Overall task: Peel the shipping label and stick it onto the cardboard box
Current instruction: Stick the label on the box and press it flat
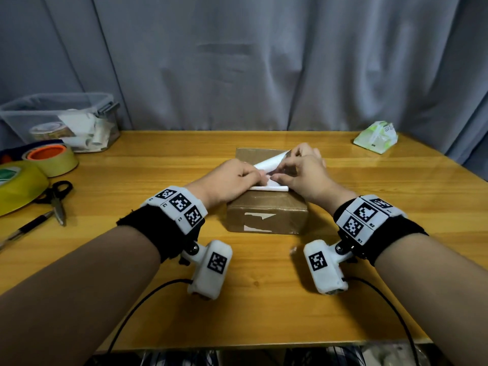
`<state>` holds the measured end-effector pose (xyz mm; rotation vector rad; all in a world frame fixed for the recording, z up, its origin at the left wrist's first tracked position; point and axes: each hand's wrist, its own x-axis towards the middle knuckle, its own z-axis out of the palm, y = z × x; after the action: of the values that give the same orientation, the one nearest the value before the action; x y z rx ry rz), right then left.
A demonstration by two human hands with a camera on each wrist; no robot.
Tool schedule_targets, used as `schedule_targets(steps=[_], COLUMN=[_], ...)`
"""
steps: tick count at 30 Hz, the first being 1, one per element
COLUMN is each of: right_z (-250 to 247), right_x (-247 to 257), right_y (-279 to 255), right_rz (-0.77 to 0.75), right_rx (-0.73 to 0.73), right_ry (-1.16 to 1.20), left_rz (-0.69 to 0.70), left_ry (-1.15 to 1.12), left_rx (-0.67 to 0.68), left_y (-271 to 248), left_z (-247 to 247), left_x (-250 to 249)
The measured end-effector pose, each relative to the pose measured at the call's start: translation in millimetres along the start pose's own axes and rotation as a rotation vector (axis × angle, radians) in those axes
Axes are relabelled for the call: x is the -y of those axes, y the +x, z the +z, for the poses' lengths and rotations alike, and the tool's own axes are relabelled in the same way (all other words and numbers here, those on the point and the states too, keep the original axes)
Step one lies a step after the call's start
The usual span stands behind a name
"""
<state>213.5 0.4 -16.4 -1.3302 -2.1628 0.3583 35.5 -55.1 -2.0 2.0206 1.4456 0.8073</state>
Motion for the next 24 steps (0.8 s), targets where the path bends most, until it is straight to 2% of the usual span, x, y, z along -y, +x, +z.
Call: schedule_targets(steps=[3,9,11,15,24], right_z=[-0.9,-21.3,-23.3,-15.3,-30.3], right_x=[-1.8,-17.4,-9.0,20.1,24.6], right_y=[-2.4,-7.6,-8.6,-12.0,-33.3], right_rz=[-0.108,-0.071,-0.065,0.018,-0.012], right_rx=[0.144,0.227,0.248,0.397,0.537], right_ry=[0.116,0.011,0.05,0.357,0.383], left_rz=[-0.046,-0.055,-0.037,0.001,-0.039], left_ry=[-0.09,0.156,0.161,0.138,0.123], left_rx=[-0.071,-0.012,-0.02,-0.066,-0.054], left_y=[4.7,3.0,0.2,-1.5,-4.3], left_z=[-2.3,-19.7,-18.2,-10.4,-7.4], left_x=[2.1,17.9,19.7,17.1,19.0])
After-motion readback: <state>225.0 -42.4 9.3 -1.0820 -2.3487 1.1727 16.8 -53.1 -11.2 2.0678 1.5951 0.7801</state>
